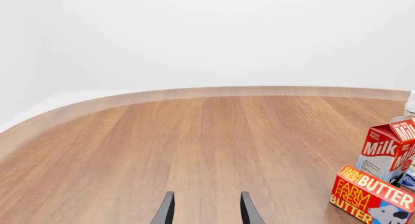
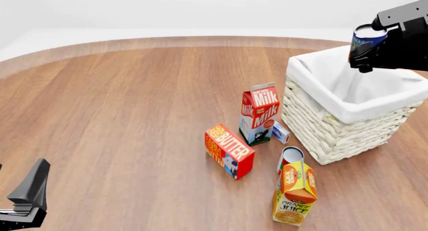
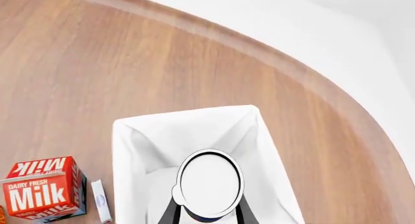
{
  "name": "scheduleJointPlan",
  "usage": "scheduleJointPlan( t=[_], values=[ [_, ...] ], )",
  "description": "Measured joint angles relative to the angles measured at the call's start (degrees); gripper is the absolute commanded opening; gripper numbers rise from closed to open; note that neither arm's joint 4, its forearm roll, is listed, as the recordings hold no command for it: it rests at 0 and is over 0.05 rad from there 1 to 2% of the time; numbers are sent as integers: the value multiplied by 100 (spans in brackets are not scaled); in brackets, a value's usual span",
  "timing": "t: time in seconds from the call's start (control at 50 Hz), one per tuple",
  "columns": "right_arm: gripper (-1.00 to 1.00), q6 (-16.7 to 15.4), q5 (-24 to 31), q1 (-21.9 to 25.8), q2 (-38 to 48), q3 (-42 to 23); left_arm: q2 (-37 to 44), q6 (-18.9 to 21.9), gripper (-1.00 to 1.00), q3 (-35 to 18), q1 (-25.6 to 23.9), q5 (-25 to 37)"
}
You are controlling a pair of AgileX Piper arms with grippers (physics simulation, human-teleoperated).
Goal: Pick up the alphabet soup, and put it in the basket.
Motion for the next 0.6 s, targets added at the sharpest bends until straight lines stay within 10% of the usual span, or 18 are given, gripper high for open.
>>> scheduleJointPlan(
  t=[0.6],
  values=[
    [-100, -266, 174, -81, 781, -394, 0, 0, 100, 0, 0, 0]
  ],
)
